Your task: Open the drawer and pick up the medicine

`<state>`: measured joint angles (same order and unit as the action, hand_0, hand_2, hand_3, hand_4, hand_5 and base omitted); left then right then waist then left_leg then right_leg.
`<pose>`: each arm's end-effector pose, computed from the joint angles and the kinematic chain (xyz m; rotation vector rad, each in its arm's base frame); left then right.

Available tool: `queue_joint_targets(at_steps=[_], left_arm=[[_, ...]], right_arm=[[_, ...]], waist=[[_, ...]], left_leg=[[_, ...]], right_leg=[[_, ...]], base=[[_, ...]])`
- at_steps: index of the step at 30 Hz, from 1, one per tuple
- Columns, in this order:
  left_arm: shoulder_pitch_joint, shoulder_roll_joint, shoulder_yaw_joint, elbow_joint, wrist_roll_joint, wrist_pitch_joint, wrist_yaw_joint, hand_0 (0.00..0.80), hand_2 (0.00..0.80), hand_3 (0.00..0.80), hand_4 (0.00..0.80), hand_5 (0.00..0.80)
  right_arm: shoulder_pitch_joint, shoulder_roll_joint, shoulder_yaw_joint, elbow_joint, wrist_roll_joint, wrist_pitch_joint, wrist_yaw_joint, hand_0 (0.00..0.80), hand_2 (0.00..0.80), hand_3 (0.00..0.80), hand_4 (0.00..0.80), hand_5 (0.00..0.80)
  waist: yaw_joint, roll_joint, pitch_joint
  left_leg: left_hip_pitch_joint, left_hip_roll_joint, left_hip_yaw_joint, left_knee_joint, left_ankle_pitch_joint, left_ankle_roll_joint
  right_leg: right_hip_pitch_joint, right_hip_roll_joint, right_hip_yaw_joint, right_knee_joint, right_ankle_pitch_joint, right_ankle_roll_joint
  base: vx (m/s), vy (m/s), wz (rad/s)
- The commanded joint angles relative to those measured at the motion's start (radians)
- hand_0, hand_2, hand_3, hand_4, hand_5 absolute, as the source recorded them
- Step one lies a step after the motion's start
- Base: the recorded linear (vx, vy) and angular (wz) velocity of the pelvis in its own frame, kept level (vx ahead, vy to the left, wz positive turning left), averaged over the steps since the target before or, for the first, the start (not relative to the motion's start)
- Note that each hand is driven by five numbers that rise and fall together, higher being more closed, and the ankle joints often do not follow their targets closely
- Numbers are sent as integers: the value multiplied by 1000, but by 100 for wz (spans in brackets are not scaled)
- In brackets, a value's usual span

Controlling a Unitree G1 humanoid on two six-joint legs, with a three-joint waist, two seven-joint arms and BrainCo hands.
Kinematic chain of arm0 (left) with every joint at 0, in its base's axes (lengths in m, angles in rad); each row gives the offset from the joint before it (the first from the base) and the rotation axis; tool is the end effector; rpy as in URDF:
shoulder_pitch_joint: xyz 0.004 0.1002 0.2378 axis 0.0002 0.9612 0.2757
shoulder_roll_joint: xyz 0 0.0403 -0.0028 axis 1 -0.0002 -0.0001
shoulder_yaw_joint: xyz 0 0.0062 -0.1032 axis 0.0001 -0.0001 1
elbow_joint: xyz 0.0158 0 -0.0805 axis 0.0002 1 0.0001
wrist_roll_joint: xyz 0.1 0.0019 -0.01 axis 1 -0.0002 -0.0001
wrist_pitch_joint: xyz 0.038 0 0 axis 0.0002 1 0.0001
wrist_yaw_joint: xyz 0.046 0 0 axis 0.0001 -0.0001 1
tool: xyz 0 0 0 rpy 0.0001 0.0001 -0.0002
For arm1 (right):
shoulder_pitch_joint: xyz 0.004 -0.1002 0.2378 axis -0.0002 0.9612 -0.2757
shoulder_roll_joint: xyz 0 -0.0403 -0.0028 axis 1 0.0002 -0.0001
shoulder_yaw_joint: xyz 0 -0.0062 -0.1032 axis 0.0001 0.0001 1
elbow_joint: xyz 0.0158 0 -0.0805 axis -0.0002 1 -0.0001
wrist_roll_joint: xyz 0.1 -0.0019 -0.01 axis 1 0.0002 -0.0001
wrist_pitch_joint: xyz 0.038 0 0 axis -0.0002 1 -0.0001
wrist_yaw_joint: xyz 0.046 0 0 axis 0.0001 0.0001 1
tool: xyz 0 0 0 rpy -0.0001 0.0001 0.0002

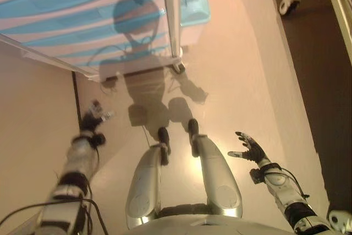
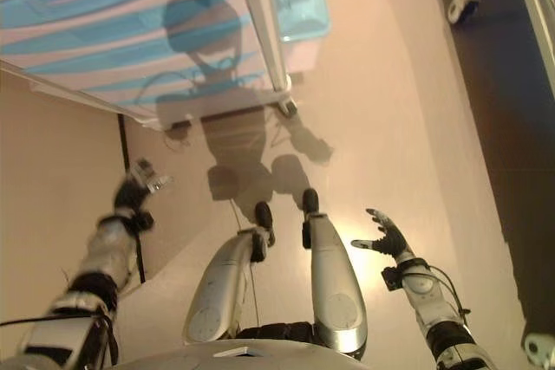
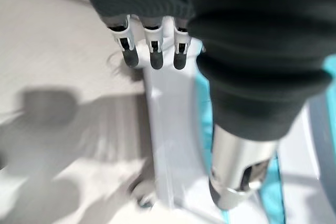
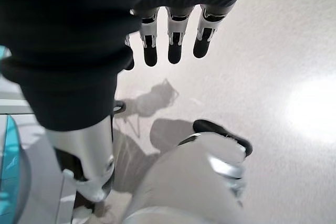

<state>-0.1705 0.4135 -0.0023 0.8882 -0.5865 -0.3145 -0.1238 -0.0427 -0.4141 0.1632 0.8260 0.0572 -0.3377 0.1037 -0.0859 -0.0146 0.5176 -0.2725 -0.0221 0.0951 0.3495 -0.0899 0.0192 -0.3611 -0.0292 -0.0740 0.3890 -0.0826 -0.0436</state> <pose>0.1904 0.2774 -0.0288 -0.1326 0.3040 0.2572 0.1590 -0.2519 -0.0517 -0.3752 0.4877 0.1285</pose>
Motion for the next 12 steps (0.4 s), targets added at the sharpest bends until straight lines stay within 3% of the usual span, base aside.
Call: queue_joint_targets(at_steps=[1,6,10,12], left_arm=[[85,-7,33,74,28,-70,-54,0,0,0,0,0],[149,-58,12,242,219,-17,-11,0,0,0,0,0],[166,-89,-26,313,328,47,-71,0,0,0,0,0],[175,-105,-68,334,386,29,-127,0,0,0,0,0]], right_arm=[[80,3,-32,68,21,-15,100,0,0,0,0,0],[93,41,-47,234,-113,-19,84,0,0,0,0,0],[84,53,-28,294,-157,-29,54,0,0,0,0,0],[71,59,-21,306,-143,-27,45,0,0,0,0,0]], waist=[[25,6,-178],[46,18,-277],[65,20,-317],[73,24,-329]], left_leg=[[47,-64,-13,-71,-3,4],[184,-60,-39,-185,16,-15],[237,-61,-58,-207,12,-18],[260,-59,-64,-222,10,-16]], right_leg=[[126,4,-57,-121,-22,60],[283,10,-89,-232,-17,62],[350,7,-109,-266,-18,61],[375,5,-119,-272,-22,60]], base=[[102,-83,12],[110,-56,28],[41,-50,24],[-13,-29,19]])
